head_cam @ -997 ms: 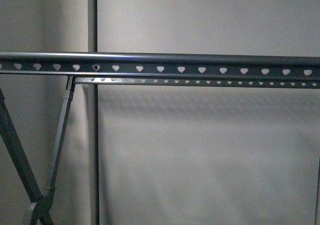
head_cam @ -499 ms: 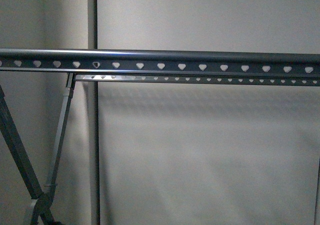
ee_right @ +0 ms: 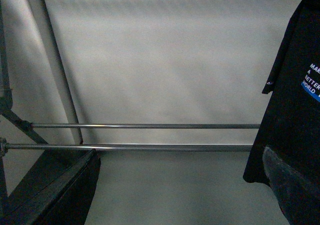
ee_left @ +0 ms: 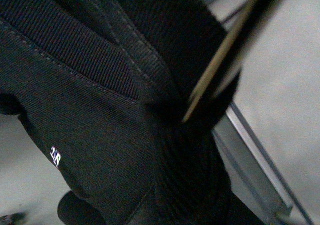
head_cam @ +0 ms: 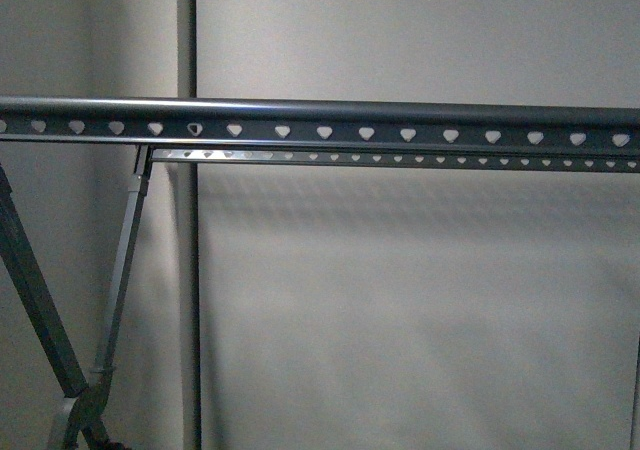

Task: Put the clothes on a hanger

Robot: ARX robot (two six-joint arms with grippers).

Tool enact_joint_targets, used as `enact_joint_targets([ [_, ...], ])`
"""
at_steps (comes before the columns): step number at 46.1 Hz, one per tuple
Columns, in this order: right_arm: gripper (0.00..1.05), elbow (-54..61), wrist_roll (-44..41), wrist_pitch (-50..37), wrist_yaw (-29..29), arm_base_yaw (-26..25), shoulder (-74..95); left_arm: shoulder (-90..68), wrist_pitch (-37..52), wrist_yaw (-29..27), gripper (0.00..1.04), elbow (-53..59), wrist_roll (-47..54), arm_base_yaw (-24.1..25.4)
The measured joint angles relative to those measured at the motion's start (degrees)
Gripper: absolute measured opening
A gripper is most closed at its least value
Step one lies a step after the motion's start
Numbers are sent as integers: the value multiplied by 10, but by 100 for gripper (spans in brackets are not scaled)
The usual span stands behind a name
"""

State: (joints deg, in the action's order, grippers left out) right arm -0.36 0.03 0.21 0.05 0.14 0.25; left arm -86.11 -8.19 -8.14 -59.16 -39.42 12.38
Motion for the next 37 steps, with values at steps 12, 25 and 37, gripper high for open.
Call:
enact_joint_targets([
  [12,97,0,0,0,-1,0,0,131,-18,170,4,115,151,-87],
  [25,97,0,0,0,0,0,0,188,-59,424,4,129,461,-158],
  [37,97,0,0,0,-1,0,0,138,-144,580,4,80,883,-141],
])
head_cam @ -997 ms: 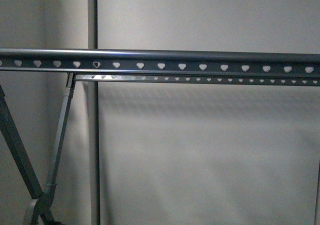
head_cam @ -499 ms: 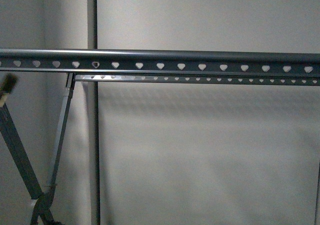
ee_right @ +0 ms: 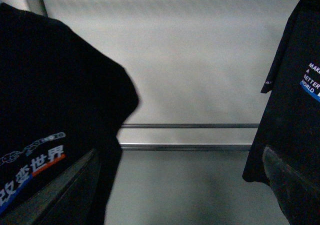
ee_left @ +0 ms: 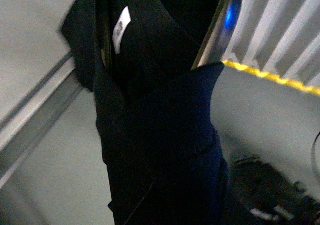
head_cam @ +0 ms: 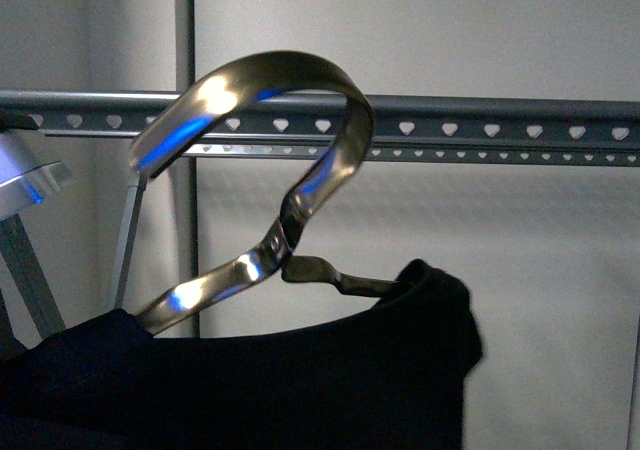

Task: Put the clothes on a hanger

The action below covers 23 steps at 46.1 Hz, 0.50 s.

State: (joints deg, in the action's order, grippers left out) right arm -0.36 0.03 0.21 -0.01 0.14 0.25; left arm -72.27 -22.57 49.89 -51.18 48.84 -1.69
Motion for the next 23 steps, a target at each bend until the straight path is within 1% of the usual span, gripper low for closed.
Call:
enact_joint_targets([
  [2,97,0,0,0,0,0,0,-6,-7,-10,4,-7,78,-6],
  [3,97,0,0,0,0,0,0,-9,-7,-26,4,-7,134,-15],
  [5,97,0,0,0,0,0,0,-11,-8,-42,4,-7,180,-26],
  [7,97,0,0,0,0,0,0,-14,-6,-57,4,-7,255,-44],
  [8,97,0,0,0,0,0,0,-15,0,-63,4,-6,273,-52],
  [10,97,0,0,0,0,0,0,-16,43,-75,4,-1,317,-69],
  [15,97,0,0,0,0,0,0,-16,62,-76,4,0,365,-78],
  [23,97,0,0,0,0,0,0,-16,62,-79,4,0,382,-78],
])
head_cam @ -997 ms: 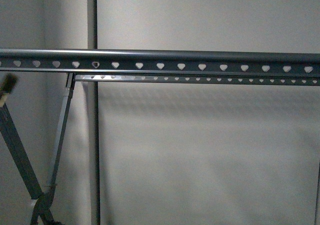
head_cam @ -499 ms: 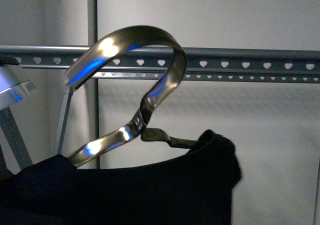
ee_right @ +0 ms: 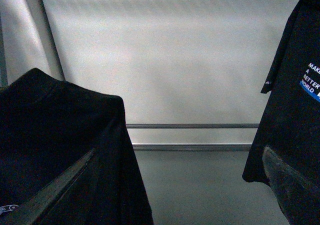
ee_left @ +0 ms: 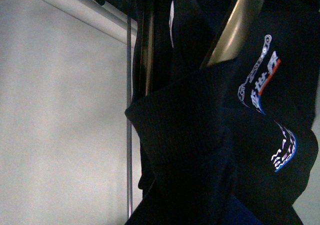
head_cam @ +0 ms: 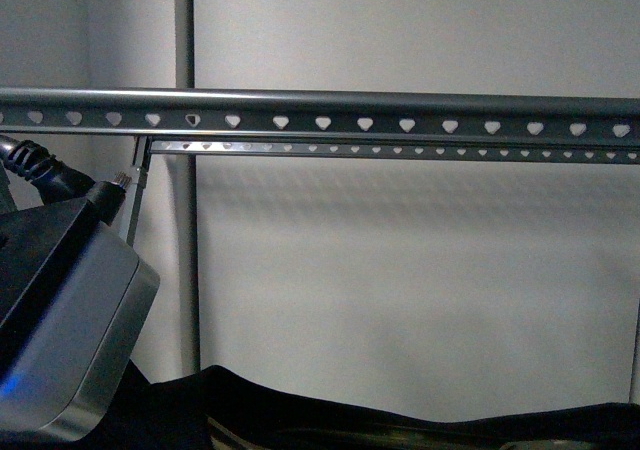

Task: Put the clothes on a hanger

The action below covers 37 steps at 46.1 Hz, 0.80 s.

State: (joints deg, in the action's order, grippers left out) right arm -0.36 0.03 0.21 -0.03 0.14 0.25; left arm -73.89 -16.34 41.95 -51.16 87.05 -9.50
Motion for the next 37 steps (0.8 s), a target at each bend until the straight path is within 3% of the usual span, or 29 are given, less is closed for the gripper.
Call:
enact_joint_targets([
  [12,97,0,0,0,5,-1,1,0,0,0,4,0,1,0],
  [14,97,-8,9,16,55,-20,16,0,0,0,4,1,1,0],
  [17,97,-33,-2,6,246,-87,101,0,0,0,4,1,1,0],
  [19,97,-49,-22,-23,316,-114,155,0,0,0,4,1,1,0],
  [21,97,-79,-76,-81,396,-142,245,0,0,0,4,1,1,0],
  [24,97,-136,-186,-121,458,-146,363,0,0,0,4,1,1,0],
  [32,97,-266,-519,-23,507,-131,576,0,0,0,4,1,1,1],
  [37,97,-322,-716,66,489,-123,654,-1,0,0,4,1,1,1],
])
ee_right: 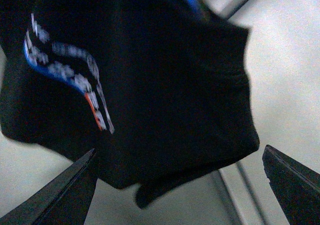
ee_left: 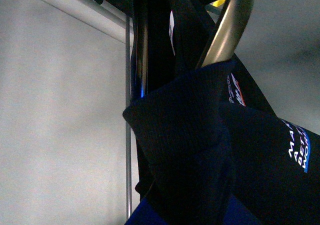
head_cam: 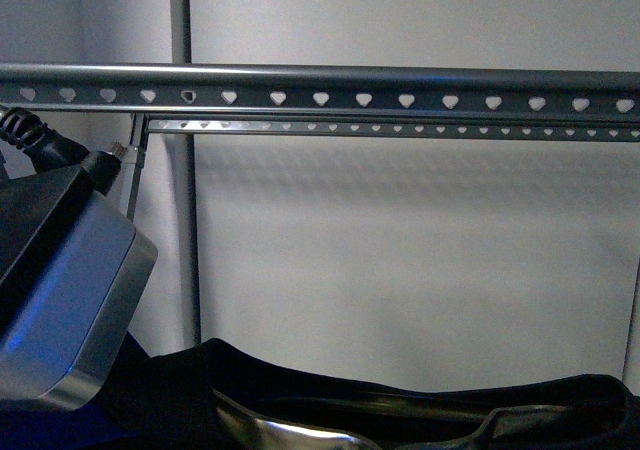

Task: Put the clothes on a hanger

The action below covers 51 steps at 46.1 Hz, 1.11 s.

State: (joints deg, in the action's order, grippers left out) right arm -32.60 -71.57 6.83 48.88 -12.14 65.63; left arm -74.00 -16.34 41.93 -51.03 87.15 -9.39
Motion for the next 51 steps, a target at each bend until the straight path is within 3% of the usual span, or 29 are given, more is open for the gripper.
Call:
enact_joint_targets([
  [2,97,-20,-92,4,-13,5,32,0,0,0,4,0,0,0],
  [7,97,-61,-166,-2,-15,18,75,0,0,0,4,0,0,0],
  [19,97,-124,-195,-14,-45,50,111,0,0,0,4,0,0,0],
  [31,96,-156,-151,-20,-92,96,158,0,0,0,4,0,1,0],
  [40,63,-172,-100,-72,-107,128,191,0,0,0,4,0,2,0],
  [51,28,-172,-58,-82,-96,130,194,0,0,0,4,0,2,0],
])
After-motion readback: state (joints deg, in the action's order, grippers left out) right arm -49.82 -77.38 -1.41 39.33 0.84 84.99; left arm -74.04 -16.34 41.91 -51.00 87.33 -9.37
